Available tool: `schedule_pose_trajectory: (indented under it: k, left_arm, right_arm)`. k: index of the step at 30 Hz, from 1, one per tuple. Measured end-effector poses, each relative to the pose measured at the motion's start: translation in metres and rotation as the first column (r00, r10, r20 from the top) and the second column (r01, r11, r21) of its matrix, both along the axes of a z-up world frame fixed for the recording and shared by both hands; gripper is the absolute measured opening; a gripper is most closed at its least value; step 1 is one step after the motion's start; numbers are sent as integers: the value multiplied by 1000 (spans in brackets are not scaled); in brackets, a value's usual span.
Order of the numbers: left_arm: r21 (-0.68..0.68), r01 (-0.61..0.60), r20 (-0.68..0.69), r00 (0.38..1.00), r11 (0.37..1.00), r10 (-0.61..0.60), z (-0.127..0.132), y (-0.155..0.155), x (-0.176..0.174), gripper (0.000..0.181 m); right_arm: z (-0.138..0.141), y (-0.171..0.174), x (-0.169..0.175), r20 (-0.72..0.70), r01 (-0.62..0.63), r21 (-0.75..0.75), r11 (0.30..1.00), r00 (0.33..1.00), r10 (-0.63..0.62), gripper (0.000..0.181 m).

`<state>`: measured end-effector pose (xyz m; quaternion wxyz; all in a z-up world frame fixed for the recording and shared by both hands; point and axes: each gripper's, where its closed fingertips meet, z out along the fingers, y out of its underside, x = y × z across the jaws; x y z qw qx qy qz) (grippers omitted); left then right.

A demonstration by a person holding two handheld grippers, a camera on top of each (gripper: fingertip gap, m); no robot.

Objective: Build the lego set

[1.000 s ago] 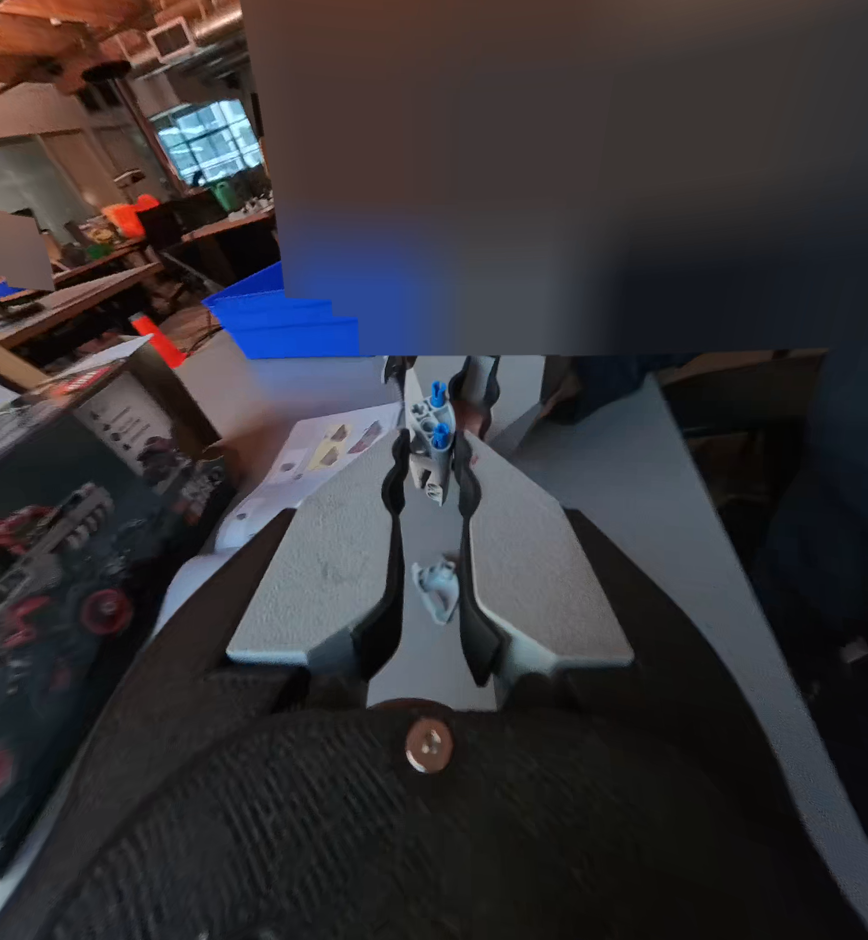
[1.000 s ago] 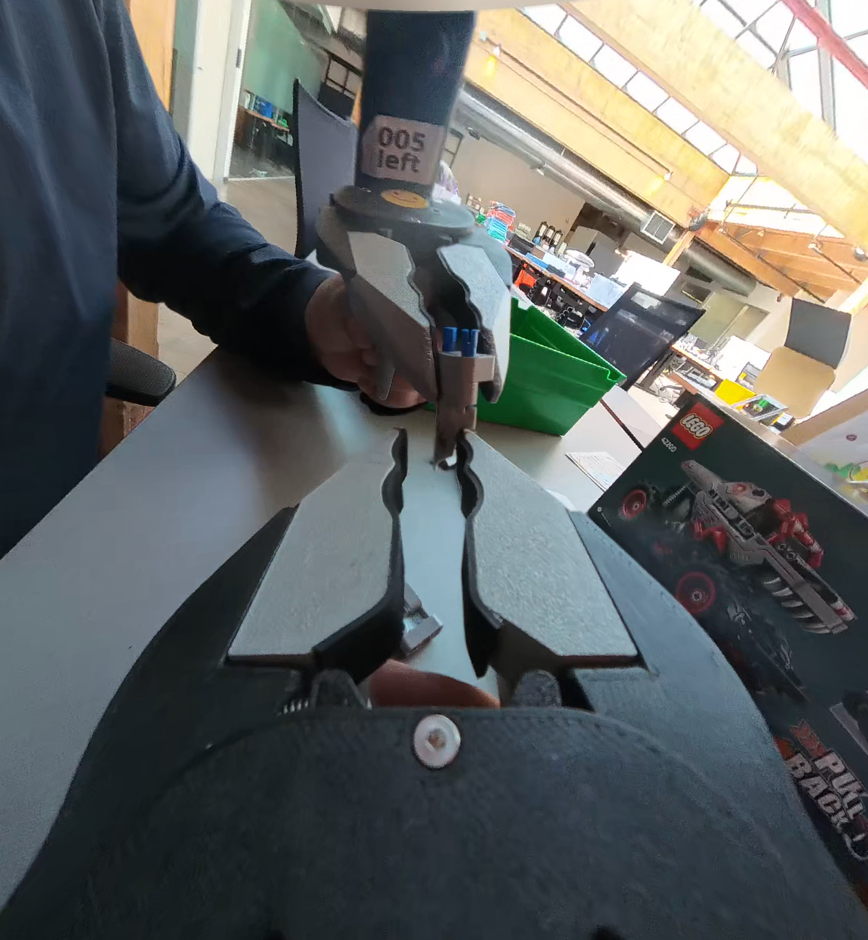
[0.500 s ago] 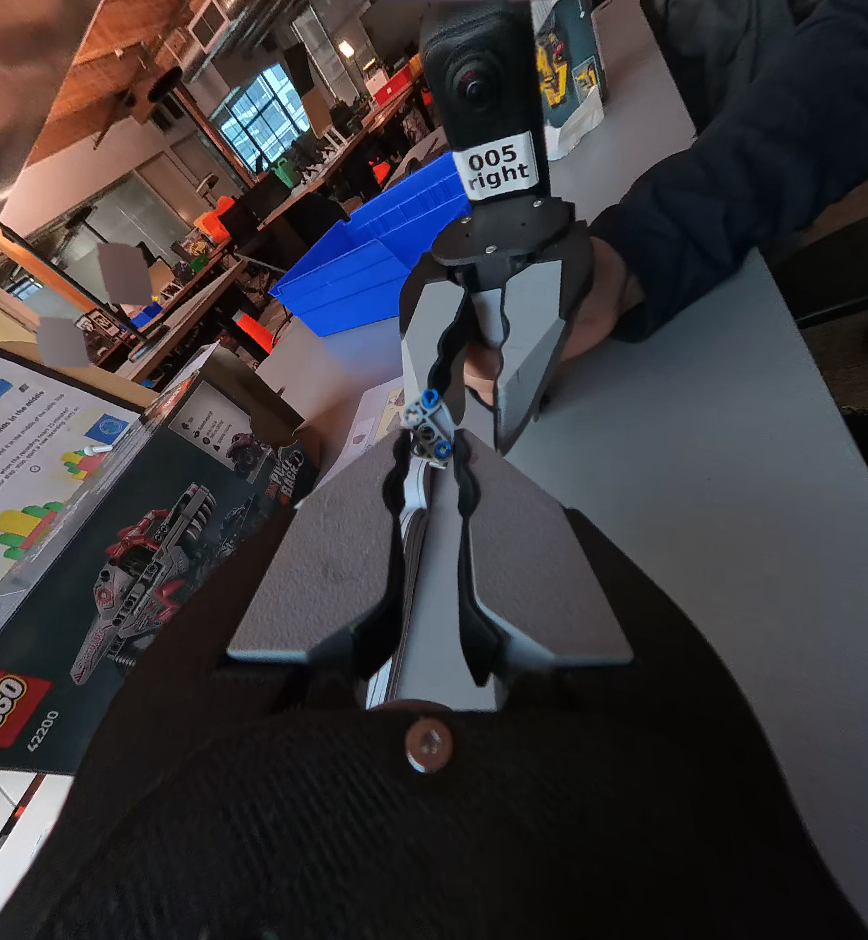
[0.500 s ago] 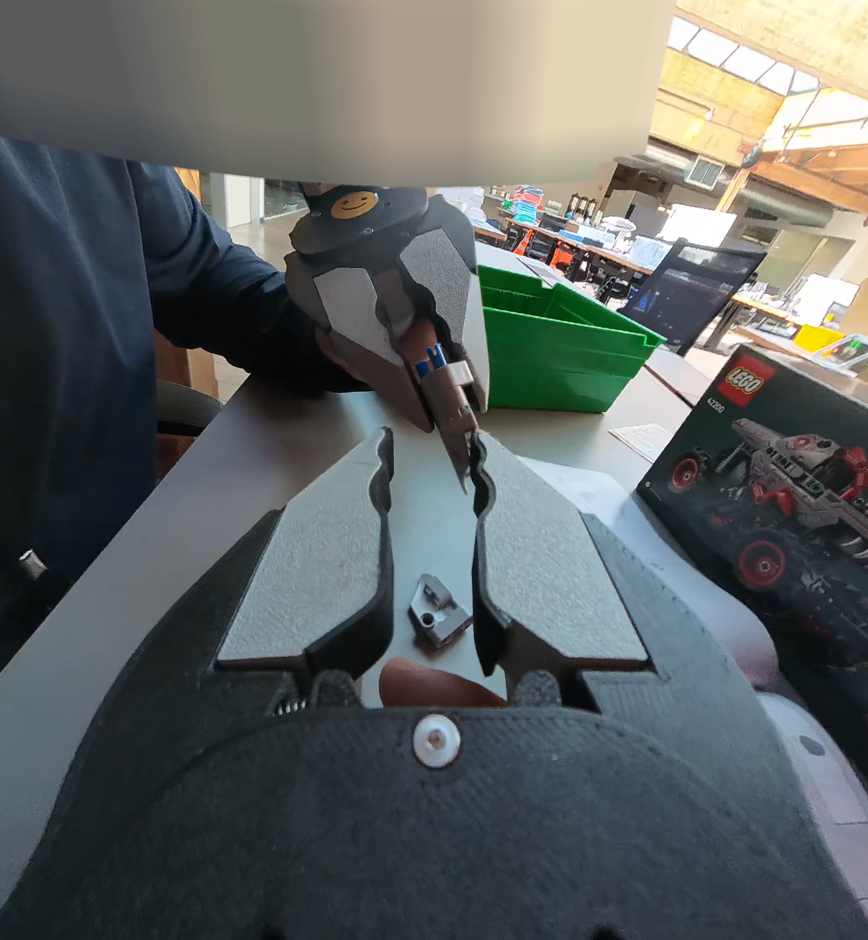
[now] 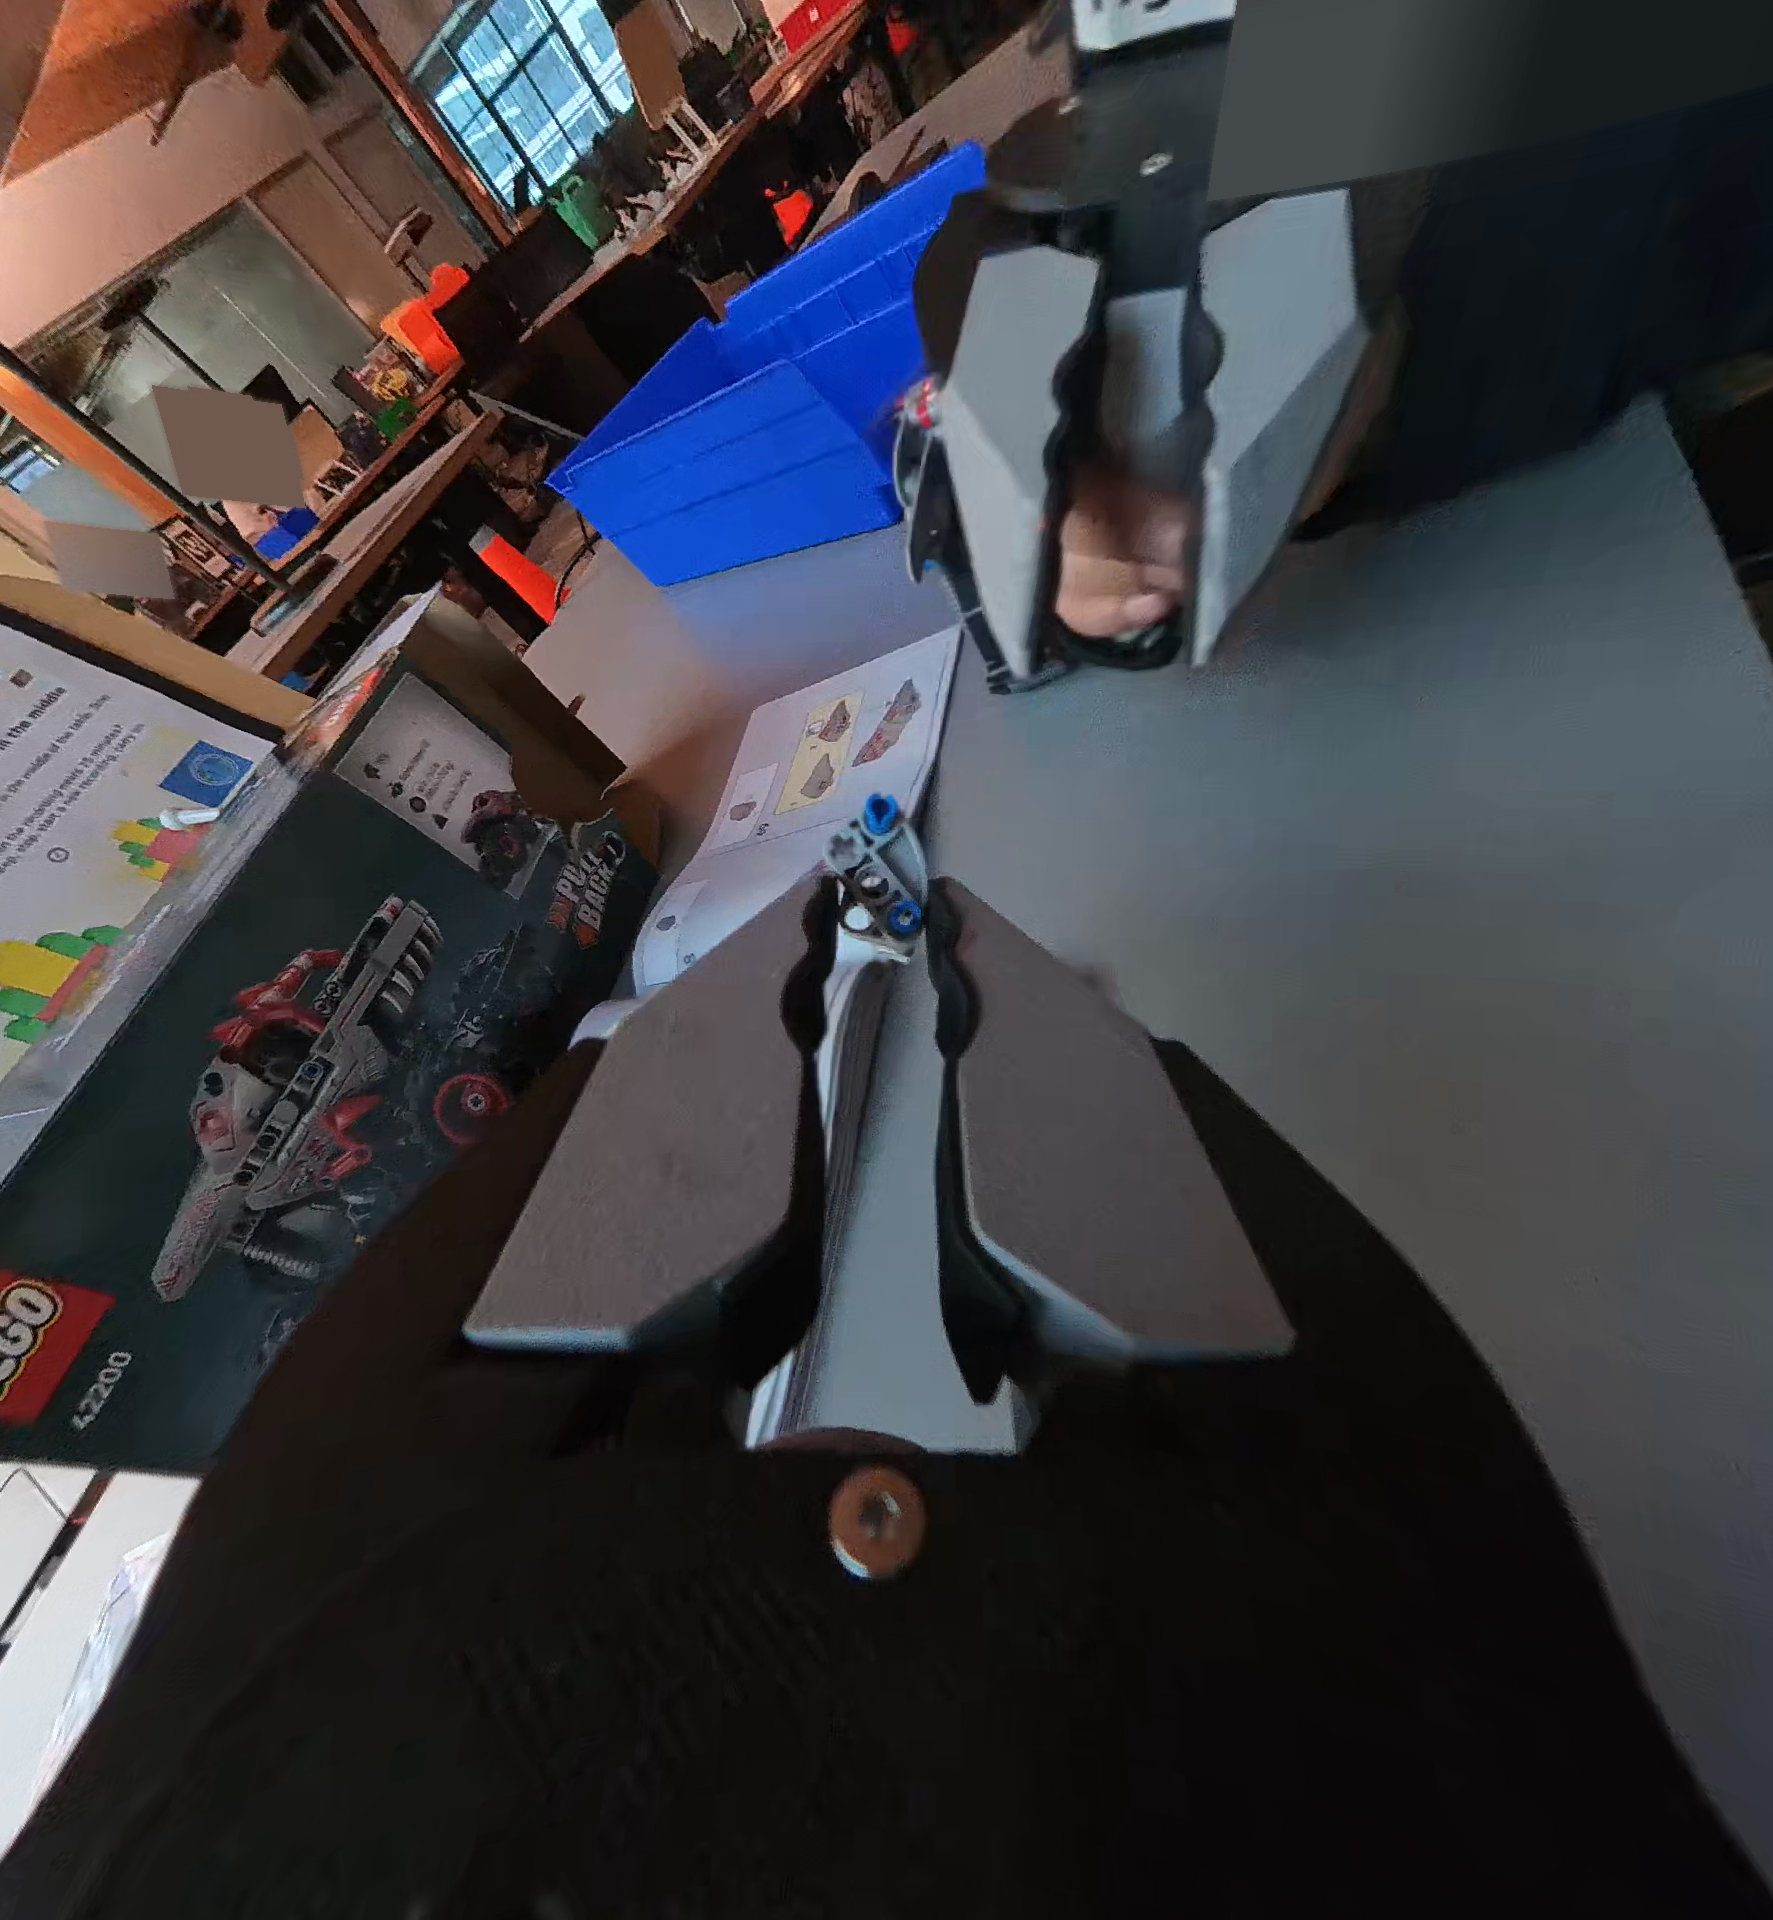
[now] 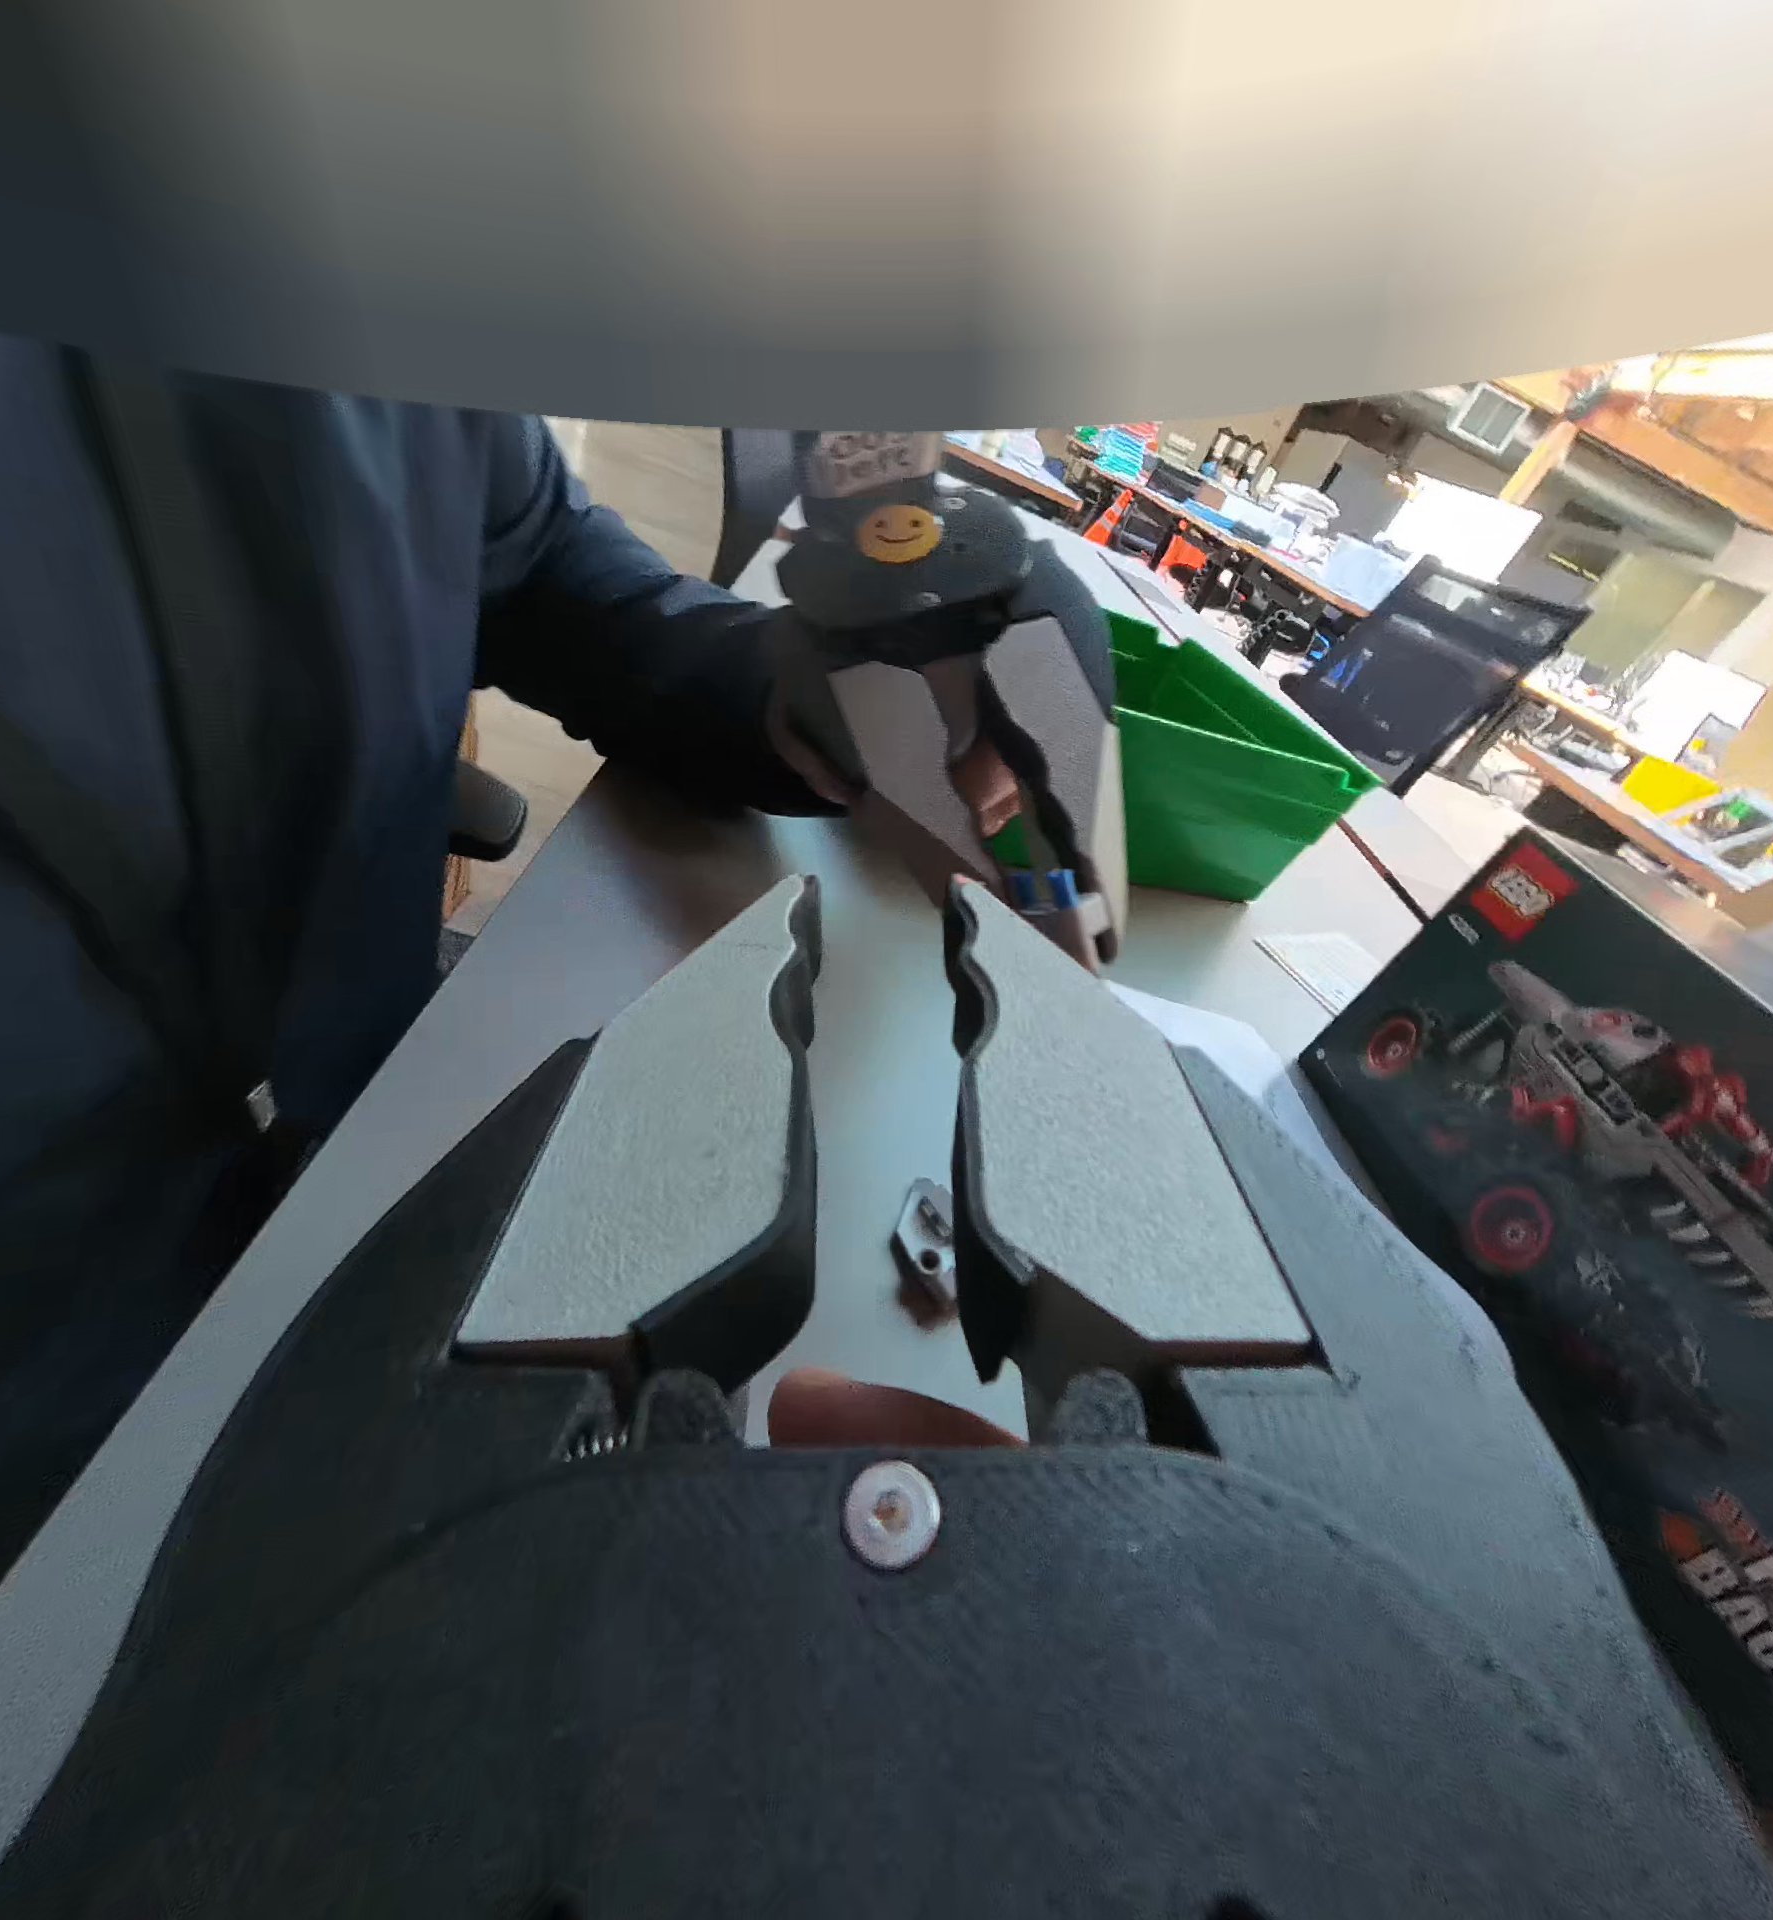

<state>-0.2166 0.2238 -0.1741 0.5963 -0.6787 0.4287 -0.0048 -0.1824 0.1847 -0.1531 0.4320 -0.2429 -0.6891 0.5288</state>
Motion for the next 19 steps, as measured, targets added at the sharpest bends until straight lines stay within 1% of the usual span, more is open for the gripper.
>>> schedule_pose_trajectory:
  k: [2,5,8,11,15,19]
  left_arm:
    - [-6,-3,2,1000,1000,3,-1,2,-2,14]
    - [-26,4,13,1000,1000,-4,-5,2,0,13]
    - [-36,0,-1,1000,999,0,-11,5,0,14]
    - [-51,-13,-2,1000,999,13,-16,8,-4,14]
    - [-80,-25,45,999,996,29,-19,13,-10,14]
    - [-109,-30,89,995,994,40,-22,17,-15,14]
  right_arm:
    - [-5,-7,6,2,-7,68,998,1000,7,23]
    - [-17,-7,7,17,28,162,986,999,-31,21]
    - [-20,-9,8,45,6,131,991,999,-12,20]
    - [-18,-11,14,43,-28,81,996,999,25,20]
    - [-15,-9,25,8,-40,72,997,999,40,18]
    - [-9,-1,27,-5,-22,47,999,1000,22,19]
